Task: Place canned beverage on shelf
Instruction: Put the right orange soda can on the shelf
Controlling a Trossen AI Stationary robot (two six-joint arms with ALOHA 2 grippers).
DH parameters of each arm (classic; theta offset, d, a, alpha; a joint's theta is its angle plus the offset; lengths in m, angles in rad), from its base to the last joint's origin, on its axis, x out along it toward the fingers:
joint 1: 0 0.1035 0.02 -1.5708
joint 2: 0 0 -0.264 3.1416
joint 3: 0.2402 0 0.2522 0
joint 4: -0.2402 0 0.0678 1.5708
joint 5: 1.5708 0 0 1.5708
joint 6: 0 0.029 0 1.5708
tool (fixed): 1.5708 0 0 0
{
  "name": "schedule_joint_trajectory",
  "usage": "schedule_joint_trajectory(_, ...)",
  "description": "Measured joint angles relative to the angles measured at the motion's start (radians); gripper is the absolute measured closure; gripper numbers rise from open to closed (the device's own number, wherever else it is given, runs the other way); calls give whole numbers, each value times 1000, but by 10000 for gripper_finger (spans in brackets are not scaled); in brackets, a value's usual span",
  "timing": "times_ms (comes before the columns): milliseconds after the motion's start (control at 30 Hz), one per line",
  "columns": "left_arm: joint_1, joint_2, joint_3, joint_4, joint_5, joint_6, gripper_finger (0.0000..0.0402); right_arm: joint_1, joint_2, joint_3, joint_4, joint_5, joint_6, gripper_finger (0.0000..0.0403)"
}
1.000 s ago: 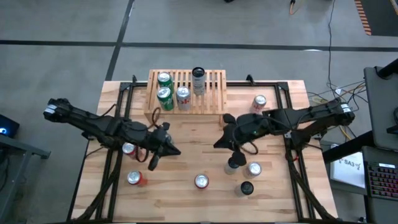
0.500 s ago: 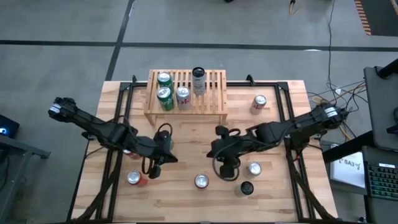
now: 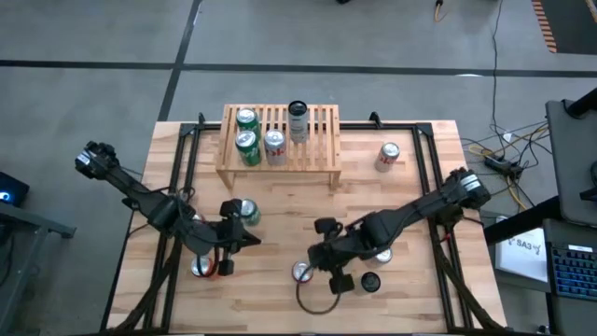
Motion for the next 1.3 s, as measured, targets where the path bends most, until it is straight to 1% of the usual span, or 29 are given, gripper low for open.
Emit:
schedule_joint_trajectory(233,-3,0,-1,4,-55,-51,401,42,82,38,5,7,9,394)
schedule_joint_trajectory(333,-3,0,-3,4,-60,-52,401,45,106,46,34,10,15,393)
schedule_joint_trajectory(433,-3,0,-6,5,-61,-51,401,43,116,47,35,12,20,382)
schedule_joint_trajectory(500,-5,3,-7,7,-61,-51,401,43,120,47,37,12,43,366)
schedule_joint_trajectory(567,-6,8,-7,8,-62,-52,401,43,120,47,37,12,65,342)
schedule_joint_trajectory(667,-7,17,-8,8,-61,-51,401,46,120,47,37,11,81,292)
schedule_joint_trajectory(933,-7,42,-9,18,-62,-59,401,46,135,47,49,24,81,119)
schedule_joint_trajectory(1000,-7,48,-9,18,-62,-59,401,45,143,46,53,49,87,79)
schedule_joint_trajectory(1067,-7,53,-9,19,-73,-59,401,45,152,46,53,59,73,48)
schedule_joint_trajectory(1167,-7,55,-9,19,-86,-60,401,45,166,46,54,61,29,26)
schedule_joint_trajectory(1300,-7,55,-9,21,-87,-60,401,41,175,45,65,64,16,22)
